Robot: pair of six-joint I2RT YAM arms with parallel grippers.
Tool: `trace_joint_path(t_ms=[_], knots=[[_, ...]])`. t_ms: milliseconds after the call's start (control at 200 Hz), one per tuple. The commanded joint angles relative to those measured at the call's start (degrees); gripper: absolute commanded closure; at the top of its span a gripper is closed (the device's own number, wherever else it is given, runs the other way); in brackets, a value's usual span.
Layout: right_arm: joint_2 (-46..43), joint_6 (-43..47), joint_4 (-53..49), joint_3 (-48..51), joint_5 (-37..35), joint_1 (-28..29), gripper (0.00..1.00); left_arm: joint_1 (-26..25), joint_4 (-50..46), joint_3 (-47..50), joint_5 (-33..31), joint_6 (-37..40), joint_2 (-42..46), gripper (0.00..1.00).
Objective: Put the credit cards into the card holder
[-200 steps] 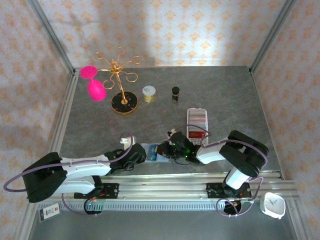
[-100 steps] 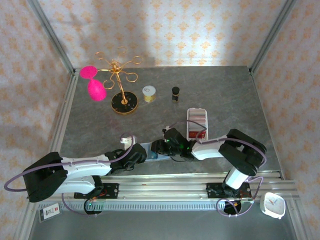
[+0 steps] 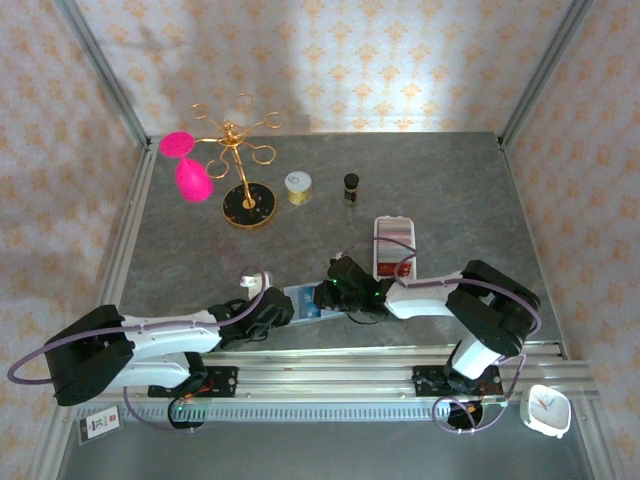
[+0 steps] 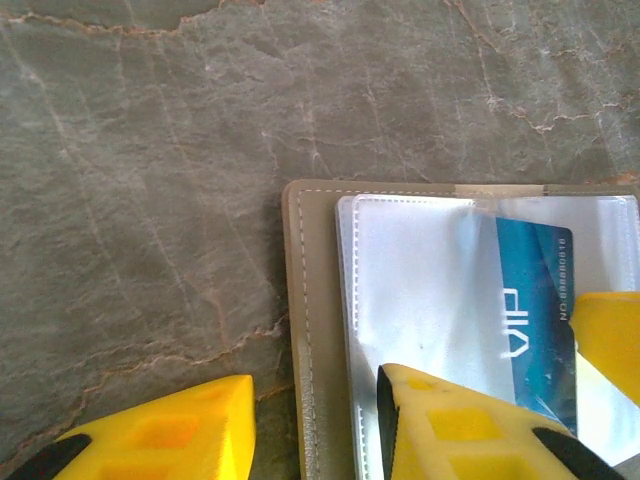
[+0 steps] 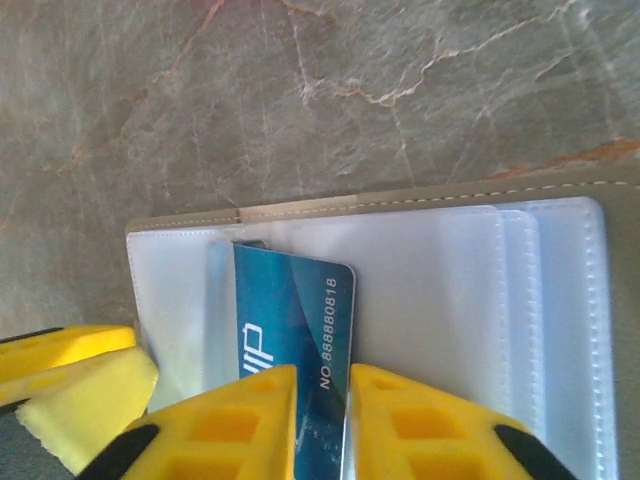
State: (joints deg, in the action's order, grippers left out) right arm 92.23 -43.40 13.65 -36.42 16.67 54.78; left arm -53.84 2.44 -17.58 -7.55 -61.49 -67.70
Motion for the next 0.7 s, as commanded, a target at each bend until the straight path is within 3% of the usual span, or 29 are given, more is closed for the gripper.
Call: trace_joint_path(t_ms=[0, 510, 696], knots=[[1.7, 0.5, -2.5, -1.6, -1.5, 1.1, 0.82, 0.7, 6.7, 1.2, 4.0, -0.1, -2.3, 0.64], [4.3, 0.6, -0.7, -5.0, 0.9, 3.1, 0.89, 3.8, 11.3, 1.9, 7.2, 1.4, -3.0, 0.64], [6.0, 0.2, 0.0, -6.0, 1.6, 3.7, 0.91, 4.3, 14.7, 1.8, 9.3, 2.4, -4.4, 0.69]])
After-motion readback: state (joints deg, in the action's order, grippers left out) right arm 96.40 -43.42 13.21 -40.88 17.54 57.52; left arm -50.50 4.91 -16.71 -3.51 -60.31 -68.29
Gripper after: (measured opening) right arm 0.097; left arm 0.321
